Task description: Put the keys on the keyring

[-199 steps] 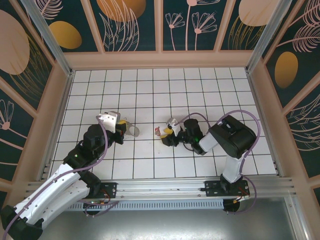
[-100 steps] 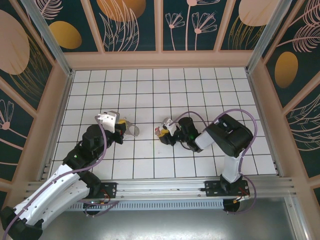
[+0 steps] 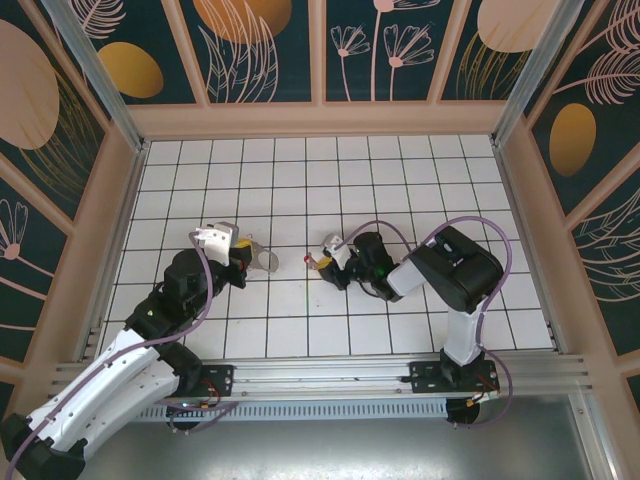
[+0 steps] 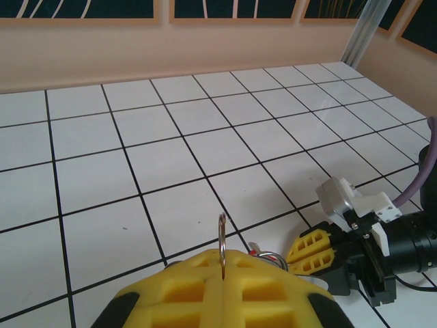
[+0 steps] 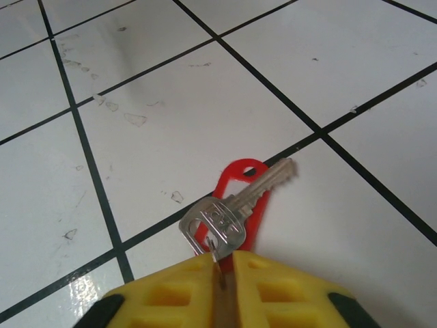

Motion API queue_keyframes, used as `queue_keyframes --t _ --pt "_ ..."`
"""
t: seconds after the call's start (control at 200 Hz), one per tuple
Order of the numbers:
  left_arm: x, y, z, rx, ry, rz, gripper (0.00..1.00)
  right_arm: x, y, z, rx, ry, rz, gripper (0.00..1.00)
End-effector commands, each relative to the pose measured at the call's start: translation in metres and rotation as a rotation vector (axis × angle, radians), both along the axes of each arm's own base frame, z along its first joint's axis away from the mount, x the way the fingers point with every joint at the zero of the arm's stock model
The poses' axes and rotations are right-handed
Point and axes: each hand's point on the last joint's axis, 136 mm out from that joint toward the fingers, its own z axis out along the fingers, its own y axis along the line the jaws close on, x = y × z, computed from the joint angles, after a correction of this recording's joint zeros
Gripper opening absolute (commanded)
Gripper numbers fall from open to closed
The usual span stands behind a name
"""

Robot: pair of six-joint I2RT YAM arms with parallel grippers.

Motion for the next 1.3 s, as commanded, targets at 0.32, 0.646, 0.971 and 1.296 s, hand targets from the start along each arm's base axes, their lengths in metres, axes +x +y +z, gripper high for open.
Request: queue_keyframes --t 0.32,0.646,0.971,1.296 --pt "0.002 -0.001 0.013 -0.024 -0.046 -0.002 0.00 -0.010 0.005 -0.010 -0.035 0.018 0.044 0.00" --pt "0.003 -0.001 0.012 -0.016 -0.042 -0.002 0.00 -0.020 0.003 0.009 0.009 -0.004 0.068 0.00" --pt "-0.001 -0.009 0.017 -0.013 -0.036 -0.055 0.00 -0.034 -0.007 0.048 -0.018 -0.022 0.051 0.00" --pt "-0.013 -0.042 0.026 -0.039 -0.008 -0.251 0.00 -0.059 -0.012 0.120 -0.010 -0.072 0.032 0.00"
